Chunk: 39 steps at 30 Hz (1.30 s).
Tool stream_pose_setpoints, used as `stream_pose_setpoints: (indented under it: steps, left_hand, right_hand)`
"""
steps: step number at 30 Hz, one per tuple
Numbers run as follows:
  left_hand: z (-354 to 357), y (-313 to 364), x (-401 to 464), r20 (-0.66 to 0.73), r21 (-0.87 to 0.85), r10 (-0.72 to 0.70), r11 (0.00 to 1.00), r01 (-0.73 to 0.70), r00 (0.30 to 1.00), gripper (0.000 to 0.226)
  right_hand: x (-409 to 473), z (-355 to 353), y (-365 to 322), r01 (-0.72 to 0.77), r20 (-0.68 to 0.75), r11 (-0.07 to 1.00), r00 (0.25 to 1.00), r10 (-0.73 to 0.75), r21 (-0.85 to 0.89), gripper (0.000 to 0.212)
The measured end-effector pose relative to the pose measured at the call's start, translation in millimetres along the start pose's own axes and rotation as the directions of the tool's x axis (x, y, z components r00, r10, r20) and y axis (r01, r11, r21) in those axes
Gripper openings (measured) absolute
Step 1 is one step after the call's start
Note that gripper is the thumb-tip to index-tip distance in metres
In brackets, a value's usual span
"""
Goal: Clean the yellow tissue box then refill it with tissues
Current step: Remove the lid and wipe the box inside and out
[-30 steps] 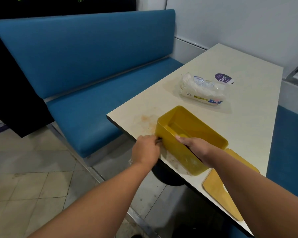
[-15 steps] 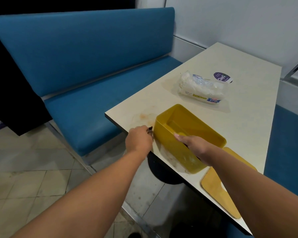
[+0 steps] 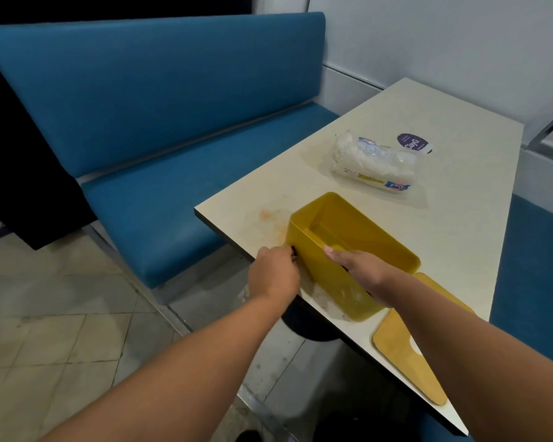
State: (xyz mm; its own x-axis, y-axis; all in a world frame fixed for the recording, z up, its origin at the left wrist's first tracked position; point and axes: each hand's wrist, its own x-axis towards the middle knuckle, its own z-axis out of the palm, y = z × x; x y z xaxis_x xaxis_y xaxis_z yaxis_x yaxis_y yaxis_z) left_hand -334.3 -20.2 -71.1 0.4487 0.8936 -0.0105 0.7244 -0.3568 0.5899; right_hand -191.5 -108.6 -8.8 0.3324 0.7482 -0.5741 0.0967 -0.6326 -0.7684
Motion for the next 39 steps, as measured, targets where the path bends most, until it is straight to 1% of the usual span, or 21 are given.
stream_pose_setpoints:
  steps: [3, 5, 7, 8, 9, 10, 12, 13, 14, 16, 19, 21, 23, 26, 28, 29, 31, 33, 34, 36, 39]
  left_hand:
    - [18.4, 11.5, -34.6, 0.061, -0.09, 0.067, 0.994, -0.062, 0.996, 0.015]
    - [29.5, 20.2, -58.9, 0.1, -0.126, 0.204, 0.973, -0.191, 0.974, 0.015]
    - [32.0, 24.5, -68.8, 0.112, -0.115, 0.336, 0.939, -0.323, 0.935, 0.019]
    - [29.1, 24.1, -66.4, 0.114, -0.1, 0.364, 0.93, -0.353, 0.925, 0.02]
    - [24.9, 22.4, -60.8, 0.116, -0.071, 0.363, 0.931, -0.357, 0.924, 0.02]
    - [21.7, 19.7, -54.5, 0.119, -0.058, 0.321, 0.947, -0.316, 0.94, 0.018]
    - [14.6, 14.7, -43.4, 0.09, -0.07, 0.163, 0.985, -0.157, 0.983, 0.016]
    - [13.5, 14.1, -42.2, 0.067, -0.078, 0.113, 0.991, -0.108, 0.991, 0.015]
    - [14.5, 15.8, -44.5, 0.052, -0.083, 0.115, 0.99, -0.11, 0.992, 0.015]
    - [22.9, 22.8, -57.6, 0.058, -0.112, 0.212, 0.972, -0.205, 0.976, 0.015]
    - [37.7, 29.4, -81.3, 0.092, -0.113, 0.389, 0.919, -0.379, 0.917, 0.017]
    - [37.2, 28.0, -80.3, 0.097, -0.096, 0.445, 0.894, -0.437, 0.89, 0.02]
    - [29.7, 23.8, -68.9, 0.099, -0.096, 0.393, 0.918, -0.385, 0.914, 0.02]
    - [23.1, 18.1, -56.8, 0.073, -0.137, 0.203, 0.972, -0.192, 0.976, 0.018]
    - [28.3, 25.3, -67.1, 0.073, -0.139, 0.257, 0.959, -0.245, 0.964, 0.017]
    - [32.3, 30.0, -75.5, 0.091, -0.138, 0.303, 0.947, -0.29, 0.948, 0.017]
    - [39.5, 33.5, -86.4, 0.112, -0.154, 0.365, 0.925, -0.347, 0.924, 0.019]
    - [37.7, 29.8, -84.9, 0.138, -0.18, 0.366, 0.923, -0.34, 0.92, 0.021]
    - [33.1, 26.8, -82.1, 0.153, -0.211, 0.344, 0.927, -0.309, 0.926, 0.021]
    - [22.3, 20.2, -78.2, 0.159, -0.34, 0.246, 0.923, -0.181, 0.956, 0.017]
    - [11.2, 14.7, -76.8, 0.158, -0.486, 0.088, 0.874, 0.0, 0.984, 0.007]
  right_hand:
    - [-0.7, 2.0, -1.4, 0.017, 0.006, 1.0, 1.0, -0.017, 0.023, 0.077]
    - [-3.6, 4.0, -3.2, 0.011, 0.03, 1.0, 0.999, -0.012, 0.024, 0.084]
    - [-4.2, 4.5, -3.8, 0.01, 0.026, 1.0, 1.0, -0.01, 0.019, 0.079]
    - [-4.5, 4.4, -3.5, 0.009, 0.022, 1.0, 1.0, -0.01, 0.025, 0.078]
    - [-5.6, 4.5, -3.7, 0.011, 0.024, 1.0, 1.0, -0.012, 0.022, 0.08]
    - [-6.4, 4.7, -4.6, 0.009, 0.022, 1.0, 1.0, -0.01, 0.019, 0.081]
    - [-5.8, 4.3, -4.5, 0.01, 0.007, 1.0, 1.0, -0.01, 0.006, 0.077]
    - [-5.5, 4.0, -3.8, 0.013, 0.003, 1.0, 1.0, -0.013, -0.001, 0.075]
    - [-5.4, 3.5, -3.1, 0.007, -0.001, 1.0, 1.0, -0.007, 0.008, 0.076]
    - [-5.8, 3.3, -3.5, 0.003, 0.007, 1.0, 1.0, -0.003, 0.022, 0.082]
    - [-5.4, 4.2, -3.0, -0.006, 0.033, 1.0, 0.999, 0.006, -0.001, 0.095]
    - [-4.3, 2.9, -1.8, 0.006, 0.035, 1.0, 0.999, -0.005, -0.02, 0.099]
    - [-7.3, 5.3, -5.6, -0.002, 0.032, 1.0, 0.999, 0.003, -0.015, 0.093]
    - [-7.4, 3.7, -4.8, -0.004, 0.013, 1.0, 1.0, 0.004, -0.012, 0.086]
    - [-7.1, 3.7, -4.3, -0.005, 0.04, 1.0, 0.999, 0.005, -0.018, 0.097]
    - [-5.7, 3.3, -4.1, -0.005, 0.042, 0.999, 0.999, 0.006, -0.037, 0.097]
    - [-7.0, 4.8, -6.2, 0.0, 0.016, 0.999, 1.0, 0.0, -0.05, 0.08]
    - [-7.6, 2.5, -8.0, -0.006, 0.015, 0.994, 1.0, 0.008, -0.108, 0.07]
    - [-9.4, 0.6, -11.0, -0.025, 0.033, 0.989, 0.999, 0.03, -0.148, 0.069]
    - [-15.5, -4.7, -20.4, -0.041, 0.028, 0.964, 0.998, 0.05, -0.264, 0.065]
    - [-25.7, -15.9, -20.7, -0.015, 0.04, 0.952, 0.999, 0.029, -0.305, 0.054]
